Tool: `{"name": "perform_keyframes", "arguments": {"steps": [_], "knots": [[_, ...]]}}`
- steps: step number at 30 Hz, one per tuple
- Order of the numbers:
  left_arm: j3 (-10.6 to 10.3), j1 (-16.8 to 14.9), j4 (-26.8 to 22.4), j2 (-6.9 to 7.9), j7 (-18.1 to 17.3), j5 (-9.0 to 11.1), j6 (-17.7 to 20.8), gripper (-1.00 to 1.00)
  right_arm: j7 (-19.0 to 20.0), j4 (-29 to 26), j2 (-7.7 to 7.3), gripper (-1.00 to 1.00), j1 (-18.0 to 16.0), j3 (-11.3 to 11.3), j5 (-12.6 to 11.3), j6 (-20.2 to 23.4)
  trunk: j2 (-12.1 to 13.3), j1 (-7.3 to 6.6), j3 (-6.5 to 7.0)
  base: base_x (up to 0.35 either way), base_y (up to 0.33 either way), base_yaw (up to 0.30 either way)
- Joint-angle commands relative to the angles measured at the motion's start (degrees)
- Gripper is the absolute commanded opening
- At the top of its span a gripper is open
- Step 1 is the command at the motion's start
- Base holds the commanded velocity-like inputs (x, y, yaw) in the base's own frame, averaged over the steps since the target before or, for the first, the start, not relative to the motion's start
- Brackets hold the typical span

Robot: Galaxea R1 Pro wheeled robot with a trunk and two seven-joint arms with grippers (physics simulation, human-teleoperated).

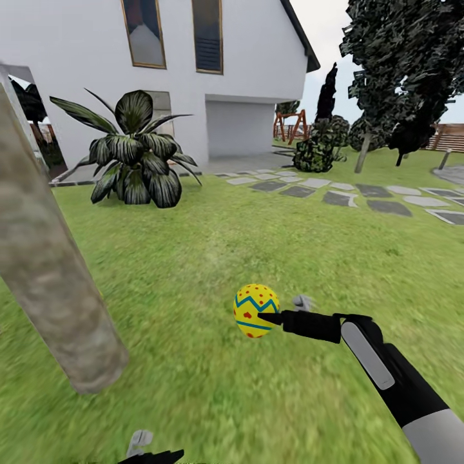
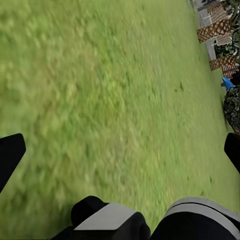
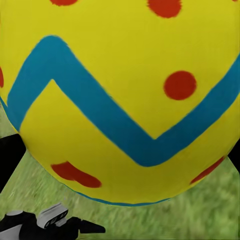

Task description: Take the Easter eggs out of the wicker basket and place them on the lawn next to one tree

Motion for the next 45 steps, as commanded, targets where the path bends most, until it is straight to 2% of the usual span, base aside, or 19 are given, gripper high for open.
{"name": "perform_keyframes", "arguments": {"steps": [1, 25, 28, 32, 45], "knots": [[-0.43, -0.06, -0.01, 0.02, -0.16, 0.54, 0.35, 1.0, 0.34, 0.0, -0.04, -1.0, -0.03, 0.02, 0.04, 0.13, -0.03, 0.0, -0.1, 0.011, -0.291, 0.262], [-0.43, -0.06, -0.03, 0.1, -0.24, 0.53, 0.35, 1.0, 0.34, 0.26, 0.01, -1.0, -0.03, 0.02, 0.11, 0.13, -0.03, 0.0, -1.24, 0.0, -0.294, 0.262], [-0.43, -0.05, -0.01, 0.11, -0.24, 0.53, 0.35, 1.0, 0.29, 0.3, 1.0, -1.0, -0.03, 0.0, 0.11, 0.13, -0.03, 0.0, -1.38, 0.0, -0.272, 0.262], [-0.43, -0.03, 0.02, 0.26, -0.32, 0.6, 0.35, 1.0, -0.09, 0.35, 1.46, -1.0, -0.04, 0.02, 2.28, 0.13, -0.03, 0.0, -1.57, 0.0, -0.047, 0.262], [-0.35, -0.02, 0.04, 0.37, -0.33, 0.62, 0.35, 1.0, -0.1, 1.23, 2.25, -1.0, -0.04, 0.02, 2.58, 0.13, -0.03, 0.0, -2.18, 0.0, -0.001, 0.261]]}}
